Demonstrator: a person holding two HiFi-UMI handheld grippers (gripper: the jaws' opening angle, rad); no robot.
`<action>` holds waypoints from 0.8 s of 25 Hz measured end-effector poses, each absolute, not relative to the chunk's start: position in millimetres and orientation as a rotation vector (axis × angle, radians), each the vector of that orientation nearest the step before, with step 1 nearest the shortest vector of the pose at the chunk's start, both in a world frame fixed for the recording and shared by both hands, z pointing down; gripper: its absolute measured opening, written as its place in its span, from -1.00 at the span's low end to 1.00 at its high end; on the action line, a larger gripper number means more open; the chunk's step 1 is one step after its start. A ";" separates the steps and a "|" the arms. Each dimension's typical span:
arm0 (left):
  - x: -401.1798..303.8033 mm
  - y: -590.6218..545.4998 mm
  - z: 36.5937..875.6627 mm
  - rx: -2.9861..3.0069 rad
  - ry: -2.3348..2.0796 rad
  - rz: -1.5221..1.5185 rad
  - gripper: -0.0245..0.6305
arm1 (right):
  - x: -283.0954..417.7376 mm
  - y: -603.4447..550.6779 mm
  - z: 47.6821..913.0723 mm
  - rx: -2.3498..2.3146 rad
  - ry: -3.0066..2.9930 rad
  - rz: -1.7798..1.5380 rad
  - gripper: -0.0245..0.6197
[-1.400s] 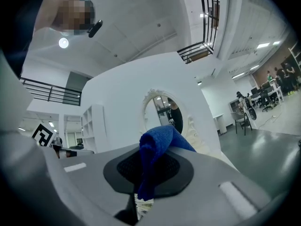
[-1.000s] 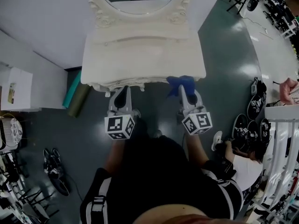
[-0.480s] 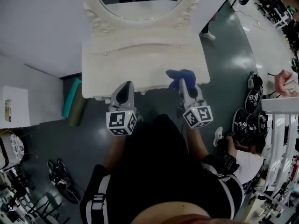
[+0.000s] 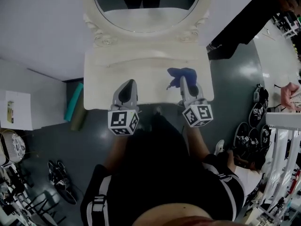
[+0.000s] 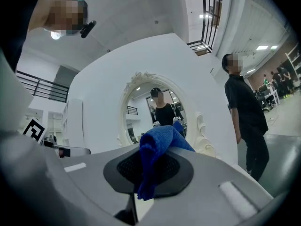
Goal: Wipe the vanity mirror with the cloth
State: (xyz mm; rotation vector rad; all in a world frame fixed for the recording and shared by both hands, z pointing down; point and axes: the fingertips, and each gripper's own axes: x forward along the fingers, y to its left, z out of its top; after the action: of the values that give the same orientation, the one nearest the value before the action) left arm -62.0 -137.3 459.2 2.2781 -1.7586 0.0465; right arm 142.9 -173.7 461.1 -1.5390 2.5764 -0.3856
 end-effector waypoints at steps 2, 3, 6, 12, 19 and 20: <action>-67.4 -138.9 457.3 2.280 -1.773 0.045 -0.90 | 133.7 -178.7 458.3 -1.525 2.586 -0.369 -0.83; -69.9 -139.3 455.2 2.282 -1.780 0.040 -0.90 | 128.5 -181.3 454.9 -1.511 2.595 -0.357 -0.83; -76.6 -137.0 444.3 2.277 -1.823 0.031 -0.90 | 115.5 -185.2 442.5 -1.462 2.622 -0.327 -0.83; -67.2 -136.4 429.6 2.327 -1.801 0.016 -0.90 | 116.5 -193.6 426.4 -1.447 2.622 -0.286 -0.83; -59.8 -157.2 429.1 2.358 -1.751 -0.009 -0.90 | 126.9 -211.6 421.4 -1.489 2.583 -0.242 -0.83; -57.6 -158.8 428.4 2.368 -1.752 0.005 -0.90 | 128.2 -213.5 423.3 -1.496 2.586 -0.246 -0.83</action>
State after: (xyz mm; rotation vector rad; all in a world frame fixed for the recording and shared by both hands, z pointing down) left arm -57.6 -158.8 428.4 2.3679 -1.7517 0.0048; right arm 128.2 -213.5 423.3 -1.4963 2.5855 -0.2460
